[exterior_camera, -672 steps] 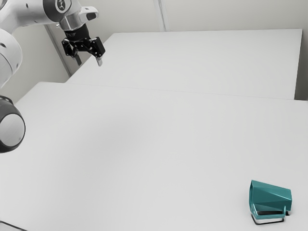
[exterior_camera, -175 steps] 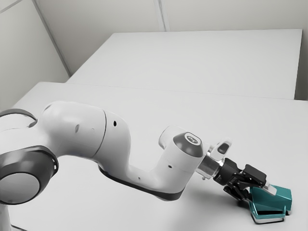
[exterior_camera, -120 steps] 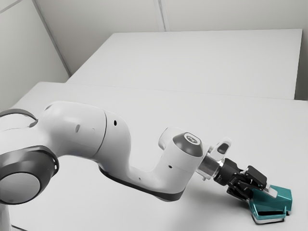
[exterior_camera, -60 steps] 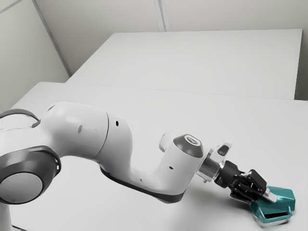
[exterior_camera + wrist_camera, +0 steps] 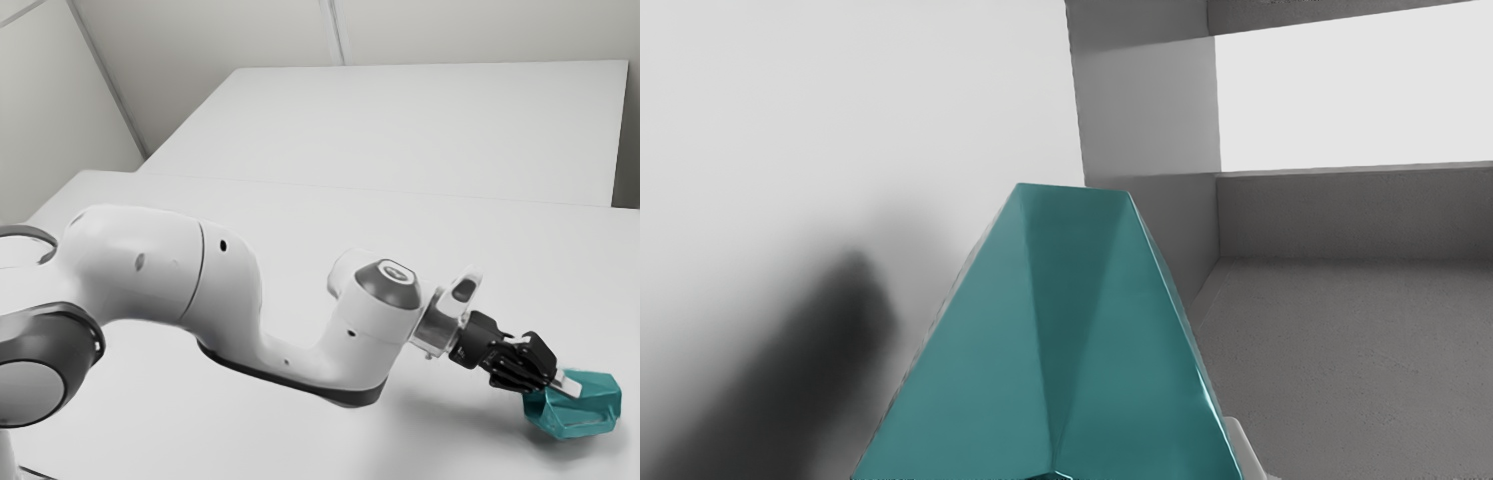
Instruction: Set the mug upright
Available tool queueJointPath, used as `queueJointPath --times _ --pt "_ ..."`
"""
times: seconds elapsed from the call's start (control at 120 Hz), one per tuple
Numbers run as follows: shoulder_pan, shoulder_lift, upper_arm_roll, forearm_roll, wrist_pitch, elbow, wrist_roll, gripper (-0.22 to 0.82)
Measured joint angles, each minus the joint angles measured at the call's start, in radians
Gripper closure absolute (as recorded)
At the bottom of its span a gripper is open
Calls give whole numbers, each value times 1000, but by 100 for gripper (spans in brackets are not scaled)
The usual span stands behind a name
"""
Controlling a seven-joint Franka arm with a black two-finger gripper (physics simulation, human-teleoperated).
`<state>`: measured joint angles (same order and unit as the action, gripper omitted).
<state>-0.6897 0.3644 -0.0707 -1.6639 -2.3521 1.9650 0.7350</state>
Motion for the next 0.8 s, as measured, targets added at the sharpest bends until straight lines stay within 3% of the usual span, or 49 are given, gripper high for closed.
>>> queueJointPath --times 0.167,0.367,0.508,0.8 --pt "17 -112 9 114 -53 18 4 74" --pt "147 -272 42 607 -57 65 -53 76" --pt "220 -312 100 969 -15 75 -123 75" --pt "349 -408 126 1539 196 68 -303 77"
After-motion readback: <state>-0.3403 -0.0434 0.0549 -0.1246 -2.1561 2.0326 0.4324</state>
